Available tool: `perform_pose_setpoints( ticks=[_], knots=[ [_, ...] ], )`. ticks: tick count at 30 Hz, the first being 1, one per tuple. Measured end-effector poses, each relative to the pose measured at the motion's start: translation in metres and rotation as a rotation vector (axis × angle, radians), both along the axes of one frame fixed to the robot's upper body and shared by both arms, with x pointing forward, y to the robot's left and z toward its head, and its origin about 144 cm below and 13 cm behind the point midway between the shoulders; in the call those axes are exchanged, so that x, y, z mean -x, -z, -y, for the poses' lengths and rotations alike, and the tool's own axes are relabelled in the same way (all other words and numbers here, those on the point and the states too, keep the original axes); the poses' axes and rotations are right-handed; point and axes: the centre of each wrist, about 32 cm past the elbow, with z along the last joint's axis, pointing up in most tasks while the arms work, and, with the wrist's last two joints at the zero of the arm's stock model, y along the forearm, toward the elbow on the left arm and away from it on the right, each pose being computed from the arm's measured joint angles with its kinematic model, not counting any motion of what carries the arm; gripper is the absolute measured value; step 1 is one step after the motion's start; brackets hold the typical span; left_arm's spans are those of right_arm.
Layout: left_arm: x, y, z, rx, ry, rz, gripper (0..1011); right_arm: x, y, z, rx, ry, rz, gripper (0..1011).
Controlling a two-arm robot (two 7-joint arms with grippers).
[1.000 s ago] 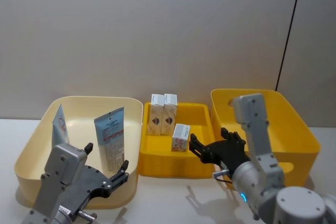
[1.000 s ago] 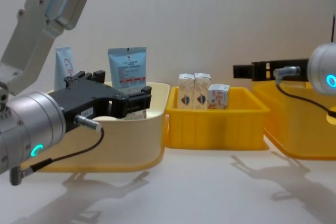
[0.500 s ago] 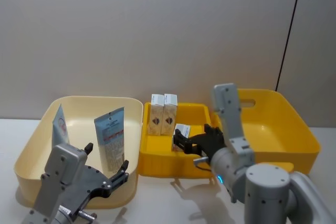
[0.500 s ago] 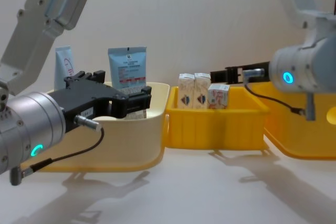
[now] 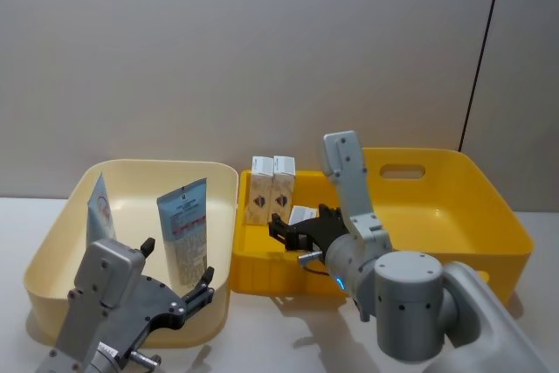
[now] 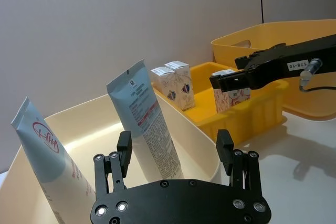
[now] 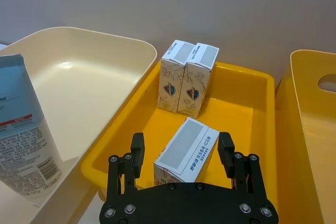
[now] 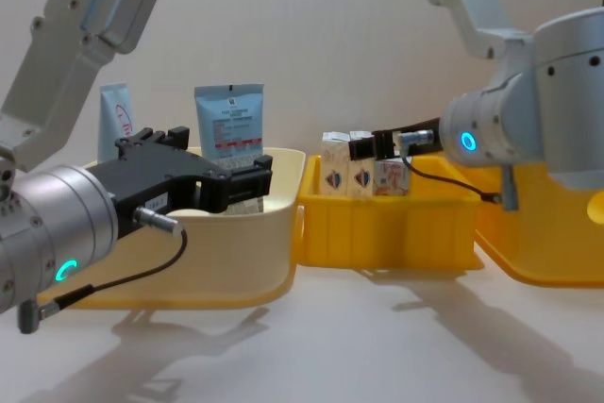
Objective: Bimanual collaborative sorting of washing and personal care products
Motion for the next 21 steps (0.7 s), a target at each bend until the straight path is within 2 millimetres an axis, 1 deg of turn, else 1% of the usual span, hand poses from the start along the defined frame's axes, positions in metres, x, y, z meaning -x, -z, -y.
perform_pose_setpoints(
  ticks=[7,21],
  knots=[
    [0.000,0.000,0.000,0.000,0.000,0.000,1002,-0.009,-0.001,-0.006,0.020,0.007,-0.017,875],
    [0.000,0.000,0.000,0.000,0.000,0.000,1002,-0.014,-0.002,-0.011,0.043,0.059,-0.045,875]
  ],
)
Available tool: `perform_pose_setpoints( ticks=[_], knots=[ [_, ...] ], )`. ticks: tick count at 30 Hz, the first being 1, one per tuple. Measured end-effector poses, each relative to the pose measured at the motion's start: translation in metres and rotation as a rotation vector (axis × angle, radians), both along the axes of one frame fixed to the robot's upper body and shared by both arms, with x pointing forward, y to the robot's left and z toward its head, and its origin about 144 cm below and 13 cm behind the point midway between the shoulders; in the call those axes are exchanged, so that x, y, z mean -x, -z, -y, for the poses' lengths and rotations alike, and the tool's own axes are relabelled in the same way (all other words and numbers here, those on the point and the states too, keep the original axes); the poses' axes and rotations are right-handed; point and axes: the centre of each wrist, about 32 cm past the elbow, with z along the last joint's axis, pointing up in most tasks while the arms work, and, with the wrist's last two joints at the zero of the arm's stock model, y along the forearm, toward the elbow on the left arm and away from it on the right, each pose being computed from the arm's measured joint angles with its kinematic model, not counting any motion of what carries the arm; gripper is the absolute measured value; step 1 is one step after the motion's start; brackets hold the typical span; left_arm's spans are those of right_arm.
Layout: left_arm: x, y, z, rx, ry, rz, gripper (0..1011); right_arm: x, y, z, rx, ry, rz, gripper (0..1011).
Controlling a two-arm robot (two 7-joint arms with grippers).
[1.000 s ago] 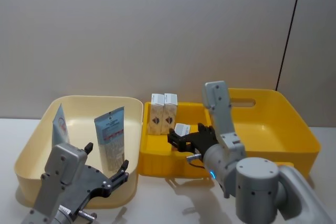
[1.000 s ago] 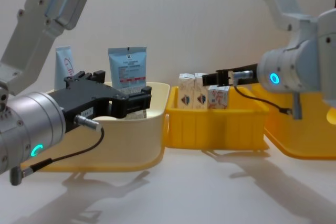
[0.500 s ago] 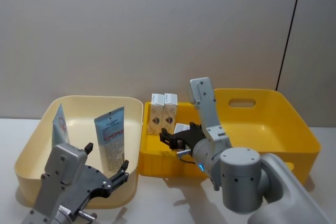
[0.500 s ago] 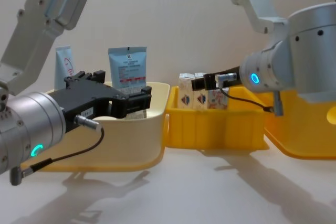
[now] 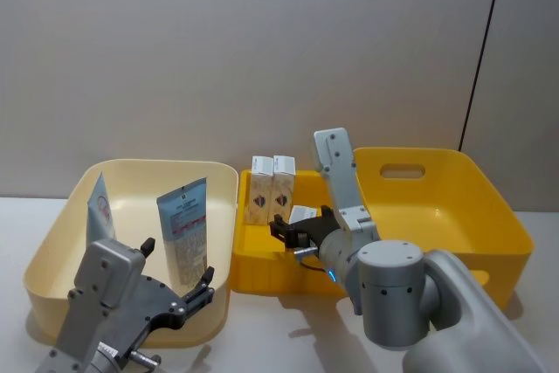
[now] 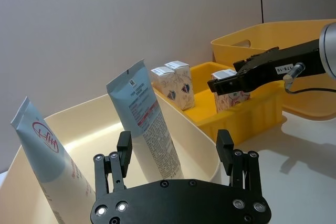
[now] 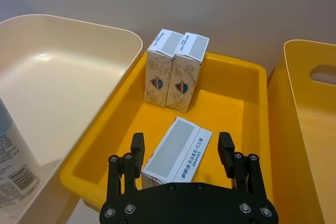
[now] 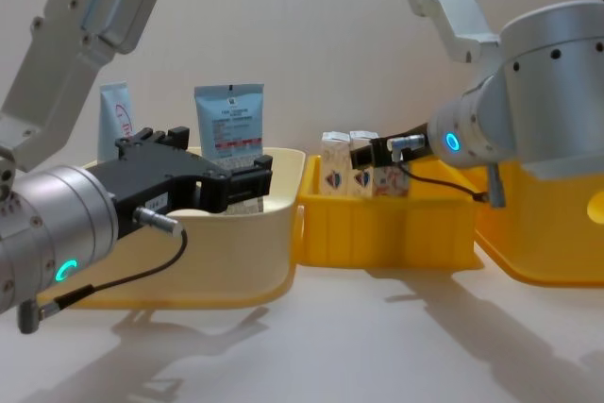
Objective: Bimanual collaborative sorting of washing and personal care products
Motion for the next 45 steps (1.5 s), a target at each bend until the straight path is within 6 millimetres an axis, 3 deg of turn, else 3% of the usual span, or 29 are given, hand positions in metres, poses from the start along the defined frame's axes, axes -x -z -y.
perform_pose_setpoints(
  ticks=[13,20,38,45],
  knots=[
    [0.0000,0.0000,0.0000,0.000,0.000,0.000,1002,0.0001,-0.0005,-0.0021,-0.012,0.015,-0.014,863],
    [0.0000,0.0000,0.0000,0.000,0.000,0.000,1002,0.0003,-0.0003,-0.0027,-0.016,0.018,-0.018,1001],
    [0.0000,0.0000,0.0000,0.000,0.000,0.000,1002,0.0005,-0.0004,-0.0031,-0.020,0.020,-0.021,1001],
    [0.0000,0.0000,0.0000,0.000,0.000,0.000,1001,0.0005,-0.0004,-0.0031,-0.021,0.021,-0.022,834]
  ],
)
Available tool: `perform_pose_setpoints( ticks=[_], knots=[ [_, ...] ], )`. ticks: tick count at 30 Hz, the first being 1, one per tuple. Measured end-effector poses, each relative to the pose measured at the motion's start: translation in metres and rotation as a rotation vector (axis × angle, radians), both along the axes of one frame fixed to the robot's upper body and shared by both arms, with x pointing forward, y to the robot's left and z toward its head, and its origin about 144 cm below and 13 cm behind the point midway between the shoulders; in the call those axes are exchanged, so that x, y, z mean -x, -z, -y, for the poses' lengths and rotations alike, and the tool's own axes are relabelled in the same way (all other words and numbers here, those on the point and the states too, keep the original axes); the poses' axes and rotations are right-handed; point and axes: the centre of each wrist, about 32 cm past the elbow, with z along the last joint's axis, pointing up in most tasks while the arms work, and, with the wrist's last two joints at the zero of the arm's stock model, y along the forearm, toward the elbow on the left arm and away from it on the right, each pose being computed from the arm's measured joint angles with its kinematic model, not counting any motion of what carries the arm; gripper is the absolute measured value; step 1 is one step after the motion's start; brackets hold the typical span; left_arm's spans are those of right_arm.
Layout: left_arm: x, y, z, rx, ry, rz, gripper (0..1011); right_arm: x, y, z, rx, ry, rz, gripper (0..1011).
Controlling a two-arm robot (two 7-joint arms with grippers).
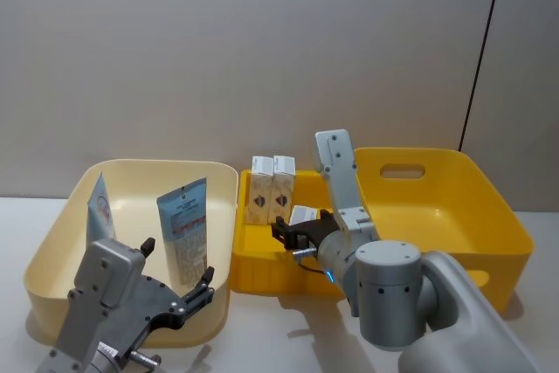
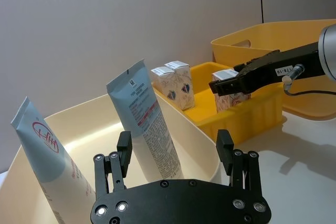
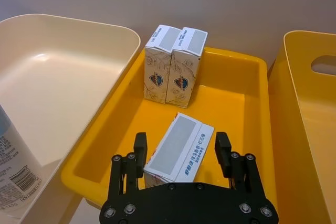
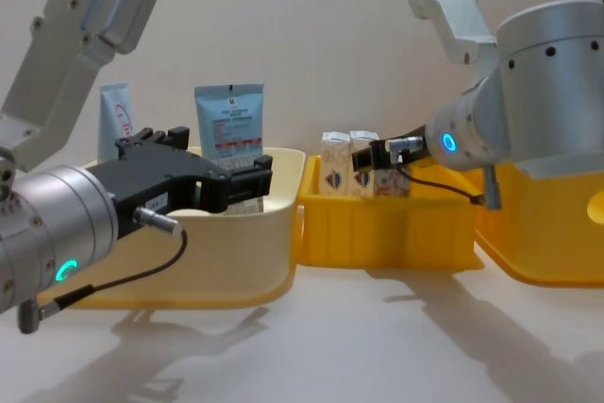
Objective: Bimanual collaborative sorting of washing and personal care products
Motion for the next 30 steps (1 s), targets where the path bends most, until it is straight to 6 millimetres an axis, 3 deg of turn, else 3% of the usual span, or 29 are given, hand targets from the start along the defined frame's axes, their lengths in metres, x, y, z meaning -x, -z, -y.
perform_pose_setpoints(
  ticks=[3,7,14,30],
  knots=[
    [0.0000,0.0000,0.0000,0.000,0.000,0.000,1002,0.0000,0.0000,0.0000,0.000,0.000,0.000,783],
    [0.0000,0.0000,0.0000,0.000,0.000,0.000,1001,0.0000,0.0000,-0.0002,0.000,0.000,-0.001,624],
    [0.0000,0.0000,0.0000,0.000,0.000,0.000,1001,0.0000,0.0000,-0.0002,0.000,0.000,-0.001,432],
    [0.0000,0.0000,0.0000,0.000,0.000,0.000,1001,0.0001,0.0000,-0.0003,0.002,-0.002,0.001,415]
  ],
)
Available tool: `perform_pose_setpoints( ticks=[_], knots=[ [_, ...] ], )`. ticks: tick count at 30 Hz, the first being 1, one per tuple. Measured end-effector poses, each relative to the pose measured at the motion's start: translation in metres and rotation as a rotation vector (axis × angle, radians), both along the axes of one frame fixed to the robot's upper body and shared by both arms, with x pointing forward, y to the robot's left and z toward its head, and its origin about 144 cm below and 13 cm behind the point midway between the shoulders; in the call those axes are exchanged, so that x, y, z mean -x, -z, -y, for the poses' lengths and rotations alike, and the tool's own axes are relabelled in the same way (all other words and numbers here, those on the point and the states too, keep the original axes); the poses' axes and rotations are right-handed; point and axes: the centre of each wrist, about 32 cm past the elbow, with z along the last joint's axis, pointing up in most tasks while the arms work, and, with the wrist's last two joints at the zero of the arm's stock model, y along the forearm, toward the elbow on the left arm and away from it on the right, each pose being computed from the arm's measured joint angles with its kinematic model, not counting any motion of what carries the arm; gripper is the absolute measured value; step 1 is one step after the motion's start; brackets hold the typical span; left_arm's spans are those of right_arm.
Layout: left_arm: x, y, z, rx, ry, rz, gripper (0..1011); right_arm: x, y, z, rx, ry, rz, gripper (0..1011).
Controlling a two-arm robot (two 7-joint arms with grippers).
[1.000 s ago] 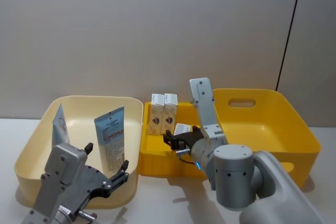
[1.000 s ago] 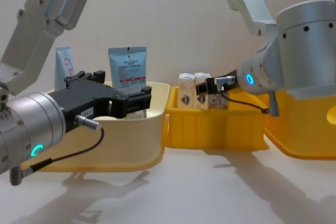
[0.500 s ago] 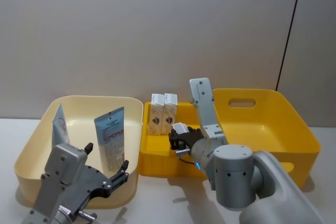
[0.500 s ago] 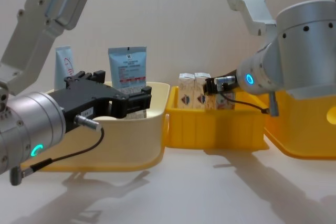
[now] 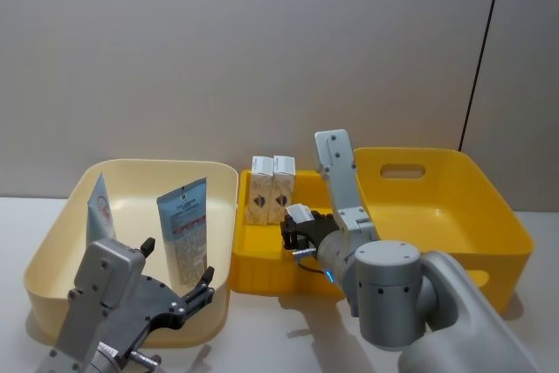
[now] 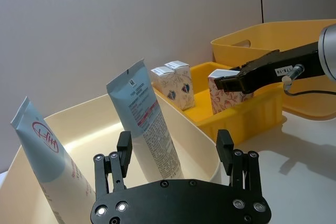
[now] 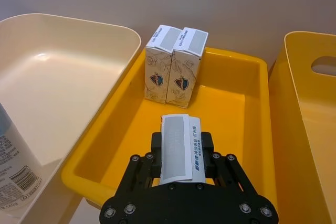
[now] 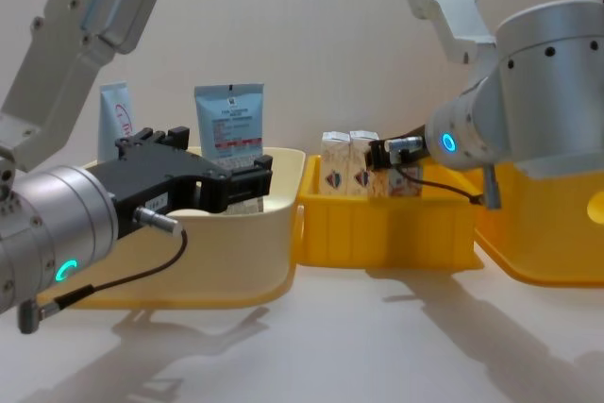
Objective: Bimanual collaborative sorting of washing and personal care products
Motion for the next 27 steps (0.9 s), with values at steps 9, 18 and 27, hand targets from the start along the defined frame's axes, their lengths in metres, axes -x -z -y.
perform_pose_setpoints(
  ticks=[9,18,27],
  knots=[
    [0.000,0.000,0.000,0.000,0.000,0.000,1001,0.001,-0.007,0.003,0.020,-0.018,0.058,415],
    [0.000,0.000,0.000,0.000,0.000,0.000,1002,0.004,-0.020,0.008,0.022,-0.032,0.159,415],
    [0.000,0.000,0.000,0.000,0.000,0.000,1001,0.008,-0.043,0.022,0.017,-0.020,0.297,415]
  ],
)
